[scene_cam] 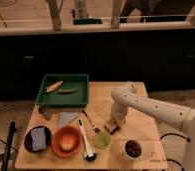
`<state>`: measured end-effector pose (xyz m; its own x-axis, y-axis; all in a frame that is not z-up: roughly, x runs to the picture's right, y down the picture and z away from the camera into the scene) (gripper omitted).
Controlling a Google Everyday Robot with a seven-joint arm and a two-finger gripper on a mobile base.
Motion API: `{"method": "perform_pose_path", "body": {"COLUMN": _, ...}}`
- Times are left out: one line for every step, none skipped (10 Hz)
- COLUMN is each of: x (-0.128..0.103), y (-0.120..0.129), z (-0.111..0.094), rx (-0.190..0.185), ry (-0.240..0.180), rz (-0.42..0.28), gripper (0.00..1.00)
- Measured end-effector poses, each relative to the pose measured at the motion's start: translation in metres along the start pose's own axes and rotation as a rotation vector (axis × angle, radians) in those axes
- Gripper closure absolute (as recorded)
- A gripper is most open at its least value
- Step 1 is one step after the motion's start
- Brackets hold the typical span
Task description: Wipe table surface with eraser
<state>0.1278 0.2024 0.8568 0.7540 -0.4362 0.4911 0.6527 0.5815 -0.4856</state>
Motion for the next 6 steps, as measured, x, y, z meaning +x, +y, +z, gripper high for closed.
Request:
{"method": "perform_pose_path", "body": {"x": 0.001, "y": 0.001, "z": -0.001, "rx": 0.000, "ry": 0.002, "rz": 0.003, "gripper": 1.00}}
{"method": "perform_pose_path", "body": {"x": 0.002, "y": 0.001, "z": -0.002, "rx": 0.005, "ry": 0.003, "rz": 0.006, "gripper": 1.00}}
{"method": "perform_pose_path", "body": {"x": 0.004, "y": 0.002, "z": -0.003, "rx": 0.007, "ry": 0.005, "rz": 0.009, "gripper": 1.00}}
{"method": "perform_pose_path", "body": {"x": 0.008, "y": 0.003, "z": -0.004, "rx": 0.012, "ry": 0.008, "rz": 0.017, "gripper": 1.00}}
{"method": "perform_pose_path", "body": {"x": 0.012, "y": 0.003, "z": -0.004, "rx": 0.017, "ry": 0.012, "rz": 0.024, "gripper": 1.00}}
{"method": "perform_pose_path", "body": {"x": 0.017, "y": 0.003, "z": -0.004, "rx": 0.019, "ry": 0.016, "rz": 0.031, "gripper": 1.00}}
